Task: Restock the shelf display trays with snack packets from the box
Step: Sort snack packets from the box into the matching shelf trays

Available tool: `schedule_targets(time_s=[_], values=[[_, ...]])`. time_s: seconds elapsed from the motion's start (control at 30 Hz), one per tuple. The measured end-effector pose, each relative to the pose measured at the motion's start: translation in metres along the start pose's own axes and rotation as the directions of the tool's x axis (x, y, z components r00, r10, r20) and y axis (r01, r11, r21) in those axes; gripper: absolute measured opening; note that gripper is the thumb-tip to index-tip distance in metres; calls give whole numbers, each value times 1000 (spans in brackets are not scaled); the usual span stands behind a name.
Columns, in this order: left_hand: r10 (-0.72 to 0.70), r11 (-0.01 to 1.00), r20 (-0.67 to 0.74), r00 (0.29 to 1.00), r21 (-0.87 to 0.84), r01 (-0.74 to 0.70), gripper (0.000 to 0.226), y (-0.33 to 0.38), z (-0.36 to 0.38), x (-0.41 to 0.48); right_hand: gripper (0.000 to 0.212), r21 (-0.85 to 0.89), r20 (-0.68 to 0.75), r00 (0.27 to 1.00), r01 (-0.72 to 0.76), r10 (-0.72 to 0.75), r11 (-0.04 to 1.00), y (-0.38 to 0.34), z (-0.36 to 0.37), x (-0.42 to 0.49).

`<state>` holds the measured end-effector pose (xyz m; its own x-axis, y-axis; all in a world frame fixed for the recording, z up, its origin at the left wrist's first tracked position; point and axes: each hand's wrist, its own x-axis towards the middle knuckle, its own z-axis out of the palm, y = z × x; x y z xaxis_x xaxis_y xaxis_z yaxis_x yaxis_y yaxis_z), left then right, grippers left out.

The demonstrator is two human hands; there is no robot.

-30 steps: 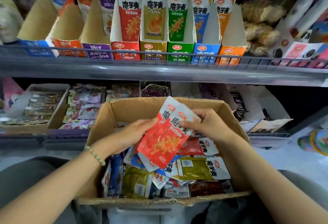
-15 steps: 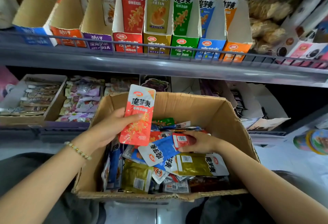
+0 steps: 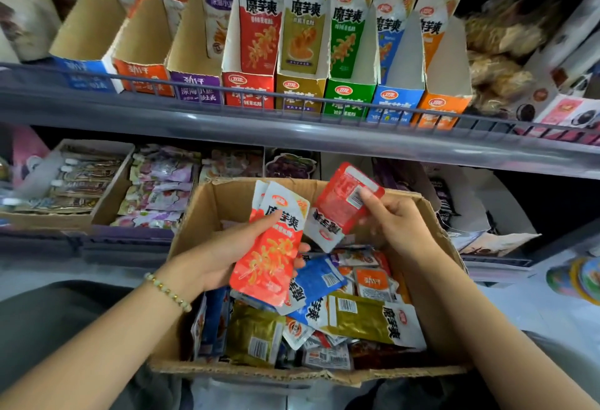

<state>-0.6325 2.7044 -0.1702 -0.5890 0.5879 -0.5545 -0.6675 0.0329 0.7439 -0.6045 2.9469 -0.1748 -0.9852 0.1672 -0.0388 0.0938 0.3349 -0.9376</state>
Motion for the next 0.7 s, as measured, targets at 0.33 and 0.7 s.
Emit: schedule_targets(time_s=[0.33, 0.7], values=[[136, 971, -112, 984, -183, -155, 49, 5, 9, 5, 40, 74, 469, 839, 274, -276, 959, -8, 36, -14], [180, 955, 17, 984, 237, -179, 19, -12, 25, 11, 37, 455, 254, 961, -221, 113, 863, -10, 57, -20]])
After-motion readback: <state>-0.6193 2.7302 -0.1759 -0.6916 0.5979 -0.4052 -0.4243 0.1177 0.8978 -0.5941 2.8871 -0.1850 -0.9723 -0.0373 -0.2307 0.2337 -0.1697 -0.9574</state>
